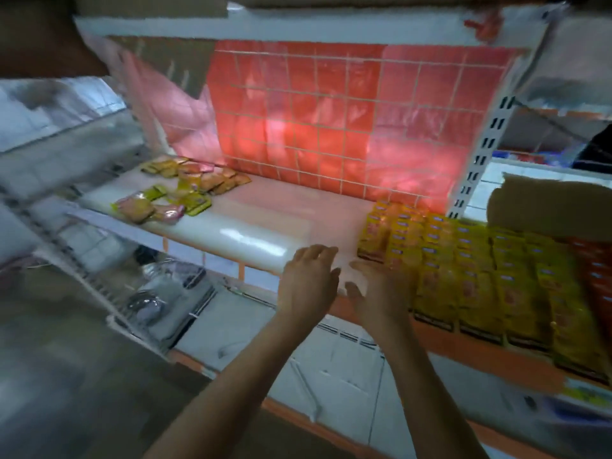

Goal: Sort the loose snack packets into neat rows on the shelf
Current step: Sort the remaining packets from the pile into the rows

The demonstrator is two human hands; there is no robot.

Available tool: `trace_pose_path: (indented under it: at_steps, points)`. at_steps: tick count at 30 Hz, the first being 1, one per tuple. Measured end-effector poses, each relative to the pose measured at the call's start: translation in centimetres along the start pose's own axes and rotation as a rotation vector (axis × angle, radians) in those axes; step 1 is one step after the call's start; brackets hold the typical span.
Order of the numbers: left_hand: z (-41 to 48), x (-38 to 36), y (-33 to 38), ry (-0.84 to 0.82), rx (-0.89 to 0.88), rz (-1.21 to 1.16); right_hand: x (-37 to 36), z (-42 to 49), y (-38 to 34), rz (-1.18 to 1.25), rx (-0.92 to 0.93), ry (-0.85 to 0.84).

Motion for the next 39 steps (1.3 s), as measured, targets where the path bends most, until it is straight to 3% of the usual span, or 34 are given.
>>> trace_pose_path:
  at_steps: [16,21,31,39]
  points:
    - [6.4,5.8,-24.2,-0.018,0.31,0.214,-15.5,12.3,-15.6,-0.013,0.105,-0.203]
    - [11.0,6.2,-30.6,0.019,0.326,0.157,-20.6,17.9,-17.7,-0.098,0.034,-0.312]
    - [23.2,2.3,-37.0,-0.182,0.162,0.111,-25.0,26.2,-19.3,-0.023,-0.174,-0.25]
    - [26.6,-1.4,-39.5,-0.348,0.2,0.148,-26.0,28.8,-19.1,0.057,-0.375,-0.093]
Point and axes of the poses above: each hand's wrist, its own z-axis towards the middle knuckle, its own x-axis out of the back of the hand, y = z × x, the point moved 8 cm from there along z, towards the middle knuckle
